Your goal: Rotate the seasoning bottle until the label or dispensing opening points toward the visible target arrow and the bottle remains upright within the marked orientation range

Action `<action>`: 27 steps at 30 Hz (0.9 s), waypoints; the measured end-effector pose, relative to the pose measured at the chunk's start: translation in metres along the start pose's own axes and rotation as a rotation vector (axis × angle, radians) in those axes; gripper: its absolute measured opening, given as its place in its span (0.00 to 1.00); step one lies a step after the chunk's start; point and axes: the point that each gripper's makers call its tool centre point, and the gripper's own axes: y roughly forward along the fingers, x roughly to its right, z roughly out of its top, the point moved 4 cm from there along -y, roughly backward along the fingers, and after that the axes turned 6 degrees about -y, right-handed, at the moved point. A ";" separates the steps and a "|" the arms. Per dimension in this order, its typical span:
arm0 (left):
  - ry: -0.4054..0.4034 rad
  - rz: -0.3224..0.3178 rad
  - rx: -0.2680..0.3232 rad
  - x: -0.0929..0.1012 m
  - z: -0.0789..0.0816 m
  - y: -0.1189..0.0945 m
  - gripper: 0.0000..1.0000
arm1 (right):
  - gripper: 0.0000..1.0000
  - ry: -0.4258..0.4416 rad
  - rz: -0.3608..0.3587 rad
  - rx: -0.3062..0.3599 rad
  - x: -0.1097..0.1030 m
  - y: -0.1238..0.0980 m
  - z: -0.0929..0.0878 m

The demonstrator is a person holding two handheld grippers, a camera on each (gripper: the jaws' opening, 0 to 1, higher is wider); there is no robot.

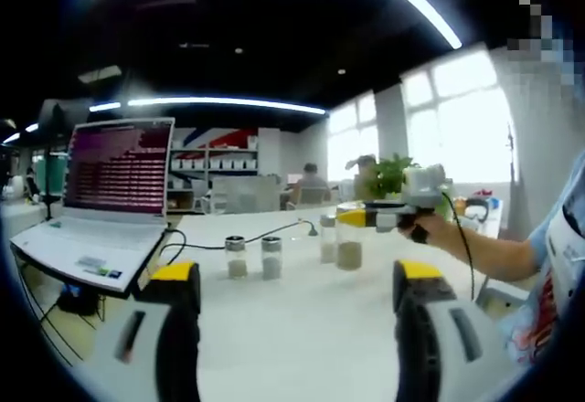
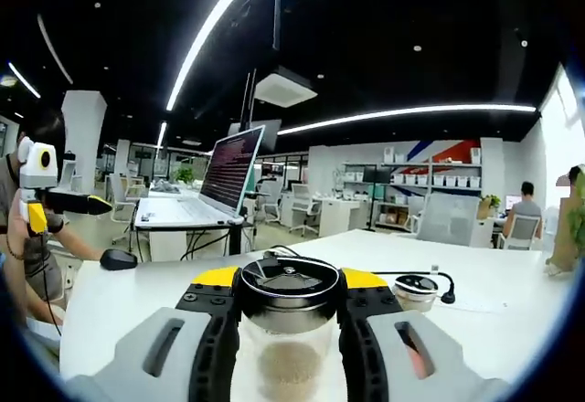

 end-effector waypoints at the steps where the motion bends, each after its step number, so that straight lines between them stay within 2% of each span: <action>1: 0.000 0.000 0.000 0.000 0.000 0.000 0.92 | 0.40 -0.004 0.006 -0.001 -0.002 -0.002 0.001; 6: 0.004 -0.002 -0.010 0.003 -0.003 0.002 0.92 | 0.40 -0.015 0.012 0.008 -0.010 -0.014 0.005; 13: -0.015 0.000 0.006 0.004 -0.003 0.001 0.91 | 0.40 0.023 0.022 0.021 -0.018 -0.027 0.003; 16: -0.012 0.015 0.008 0.002 -0.003 0.002 0.91 | 0.40 -0.039 0.027 0.033 -0.023 -0.031 0.002; 18: -0.014 0.013 0.006 0.001 -0.004 0.003 0.91 | 0.40 -0.043 0.029 0.033 -0.026 -0.034 0.001; 21: -0.023 0.006 0.003 0.001 -0.005 0.004 0.91 | 0.40 0.012 0.031 0.043 -0.027 -0.038 0.000; 27: -0.037 -0.002 0.008 0.003 -0.005 0.004 0.92 | 0.40 0.034 0.025 0.023 -0.032 -0.046 -0.013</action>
